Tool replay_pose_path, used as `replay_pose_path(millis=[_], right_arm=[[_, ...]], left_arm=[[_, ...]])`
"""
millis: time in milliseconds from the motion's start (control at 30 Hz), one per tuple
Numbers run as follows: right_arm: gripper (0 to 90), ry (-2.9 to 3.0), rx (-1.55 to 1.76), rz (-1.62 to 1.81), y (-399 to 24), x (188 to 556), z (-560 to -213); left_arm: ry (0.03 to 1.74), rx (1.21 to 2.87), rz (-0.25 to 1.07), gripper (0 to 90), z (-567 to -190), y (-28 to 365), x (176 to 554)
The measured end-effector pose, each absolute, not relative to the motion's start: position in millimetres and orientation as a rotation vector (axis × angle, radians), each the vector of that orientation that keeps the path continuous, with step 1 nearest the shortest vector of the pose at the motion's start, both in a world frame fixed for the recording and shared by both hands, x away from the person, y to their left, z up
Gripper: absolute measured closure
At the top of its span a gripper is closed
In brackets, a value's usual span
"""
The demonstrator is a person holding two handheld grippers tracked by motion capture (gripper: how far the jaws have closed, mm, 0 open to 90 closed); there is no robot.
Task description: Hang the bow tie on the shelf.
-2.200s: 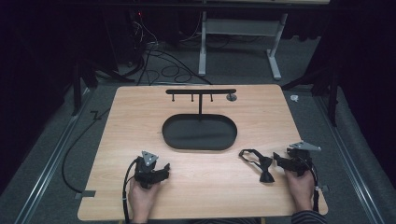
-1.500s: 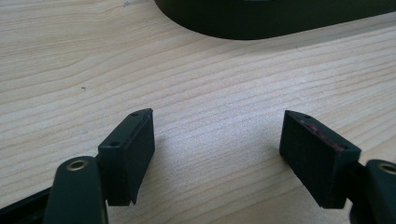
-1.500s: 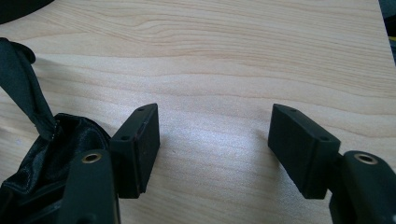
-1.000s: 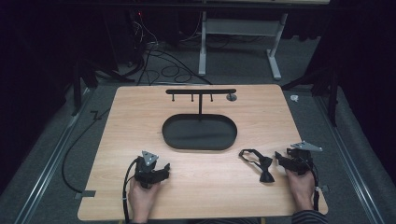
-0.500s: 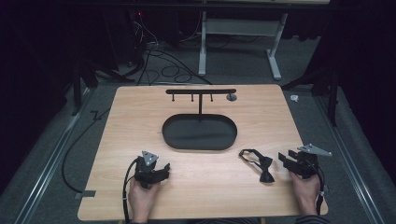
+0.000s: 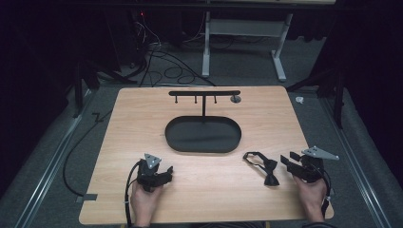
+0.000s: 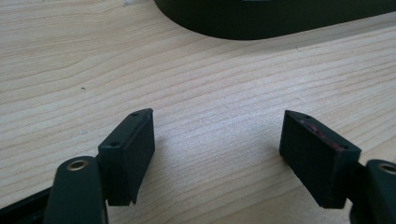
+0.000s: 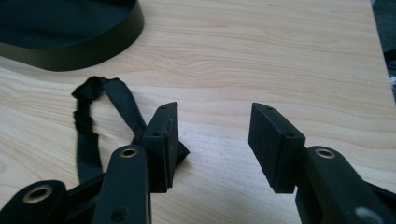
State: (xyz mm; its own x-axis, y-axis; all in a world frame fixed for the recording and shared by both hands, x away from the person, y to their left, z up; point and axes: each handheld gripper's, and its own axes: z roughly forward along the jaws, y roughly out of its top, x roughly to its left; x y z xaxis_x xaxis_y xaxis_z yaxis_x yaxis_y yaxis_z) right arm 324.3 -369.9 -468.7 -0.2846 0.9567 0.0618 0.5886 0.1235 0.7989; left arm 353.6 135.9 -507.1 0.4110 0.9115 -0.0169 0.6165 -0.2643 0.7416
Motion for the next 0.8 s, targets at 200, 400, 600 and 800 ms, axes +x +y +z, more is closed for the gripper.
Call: replay_pose_path(millis=[200, 400, 600, 800], right_arm=[[53.8, 1.983, 1.429, 1.047, -356.6, 327.2, -461.1], [53.6, 2.046, 1.405, 1.054, -340.6, 336.6, -464.1], [53.4, 2.103, 1.356, 1.050, -323.5, 348.3, -464.0], [53.2, 2.144, 1.343, 1.034, -313.2, 361.0, -466.9]], left_arm=[[1.295, 1.991, 0.554, 27.1, -507.0, 135.9, 353.6], [1.293, 1.988, 0.553, 27.1, -507.2, 135.9, 353.8], [1.293, 1.988, 0.553, 27.0, -507.2, 135.9, 353.8], [1.294, 1.986, 0.554, 27.0, -507.2, 135.8, 353.8]])
